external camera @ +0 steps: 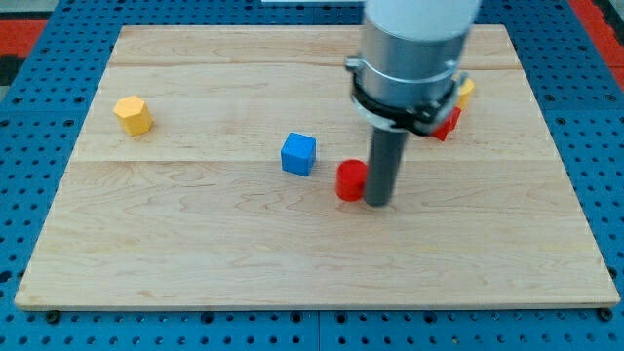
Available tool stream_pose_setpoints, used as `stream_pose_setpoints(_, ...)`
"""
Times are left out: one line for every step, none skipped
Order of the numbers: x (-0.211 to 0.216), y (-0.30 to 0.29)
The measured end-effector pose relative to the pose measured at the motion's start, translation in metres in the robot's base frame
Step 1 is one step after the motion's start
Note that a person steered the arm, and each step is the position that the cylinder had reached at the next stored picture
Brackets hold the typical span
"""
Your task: Push the red circle to the left of the blue triangle
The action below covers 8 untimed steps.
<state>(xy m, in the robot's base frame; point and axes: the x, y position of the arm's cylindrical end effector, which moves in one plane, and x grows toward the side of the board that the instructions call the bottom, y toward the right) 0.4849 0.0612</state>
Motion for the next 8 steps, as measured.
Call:
stream_pose_setpoints(-0.034, -0.002)
stream_pose_setpoints(-0.017, 0.014)
stream_pose_setpoints(0.007, 0.005)
stream_pose_setpoints(-0.002, -0.049)
stream_pose_setpoints(-0.016, -0.066)
stream_pose_setpoints(-0.034, -0.042)
stream_pose_setpoints(-0.050, -0.020)
stream_pose_setpoints(-0.067, 0.006)
